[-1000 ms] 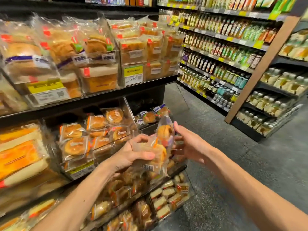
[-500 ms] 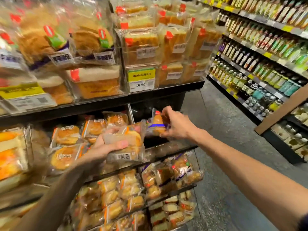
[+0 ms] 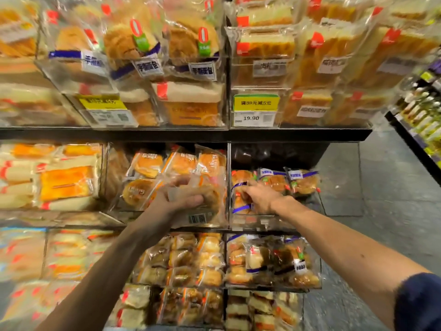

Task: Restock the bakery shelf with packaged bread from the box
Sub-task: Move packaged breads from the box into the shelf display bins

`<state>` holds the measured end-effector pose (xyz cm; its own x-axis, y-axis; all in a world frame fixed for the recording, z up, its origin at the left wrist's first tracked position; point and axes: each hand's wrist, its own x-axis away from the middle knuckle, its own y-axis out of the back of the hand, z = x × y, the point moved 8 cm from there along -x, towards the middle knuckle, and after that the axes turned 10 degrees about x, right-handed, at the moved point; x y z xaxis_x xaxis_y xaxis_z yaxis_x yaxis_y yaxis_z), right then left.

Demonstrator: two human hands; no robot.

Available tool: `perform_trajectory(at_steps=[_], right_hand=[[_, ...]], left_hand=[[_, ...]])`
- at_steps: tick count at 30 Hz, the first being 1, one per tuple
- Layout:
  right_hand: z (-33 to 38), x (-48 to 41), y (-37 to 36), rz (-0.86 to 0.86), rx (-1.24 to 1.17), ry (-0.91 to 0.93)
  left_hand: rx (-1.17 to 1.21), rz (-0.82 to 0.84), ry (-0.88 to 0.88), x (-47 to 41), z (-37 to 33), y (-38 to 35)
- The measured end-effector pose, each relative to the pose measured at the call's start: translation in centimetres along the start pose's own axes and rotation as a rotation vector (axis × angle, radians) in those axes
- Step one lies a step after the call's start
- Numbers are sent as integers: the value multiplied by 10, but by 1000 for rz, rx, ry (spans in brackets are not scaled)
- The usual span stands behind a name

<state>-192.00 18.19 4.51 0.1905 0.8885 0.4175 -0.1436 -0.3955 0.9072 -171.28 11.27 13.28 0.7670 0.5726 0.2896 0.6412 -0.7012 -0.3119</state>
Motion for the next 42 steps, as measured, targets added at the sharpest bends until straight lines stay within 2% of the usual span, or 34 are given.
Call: perform_trajectory(at_steps=[3,5,7,9,11,12,14,15,17,19,21,24,27,33,37,42], right_hand=[[-8,-7,-12,80,-112,-53],[-17,-10,-19,115,-268,-106],[-16,-3,-13,132,-379,-84],[-18,5,0,63,-382,-57],[-23,19,23,-118,-375,-81],[-25,28,35,-218,-421,-99],[-24,56,56,-322,-666,-128],[-20,71,62,-289,-849,-112],[-2,100,66,-69,-1161,-45],[13,124,67,137,-1267,52],[17,138,72,148,-1335,111],[14,147,71,78,-1436,104],[14,152,64,31,-1476,73],[43,149,60,-14,-1335,98],[72,139,57,-56,-1341,34],[105,113,50,-62,-1397,-50]], left_hand=[[6,-50,-14,1,2,-6],[38,-58,-14,3,3,-12],[93,-83,8,6,5,-18],[114,-110,43,11,7,-25],[69,-149,25,18,3,-30],[14,-160,-19,22,-2,-34],[-131,-130,-171,29,-17,-50],[-221,-84,-279,34,-26,-62],[-501,19,-522,46,-43,-90],[-832,78,-760,56,-47,-110],[-1002,75,-838,59,-41,-116],[-1169,7,-872,66,-31,-117],[-1113,-105,-810,74,-25,-98],[-516,-225,-519,96,-8,-49],[-551,-203,-393,100,4,-34],[-756,-297,-454,103,-9,-10]])
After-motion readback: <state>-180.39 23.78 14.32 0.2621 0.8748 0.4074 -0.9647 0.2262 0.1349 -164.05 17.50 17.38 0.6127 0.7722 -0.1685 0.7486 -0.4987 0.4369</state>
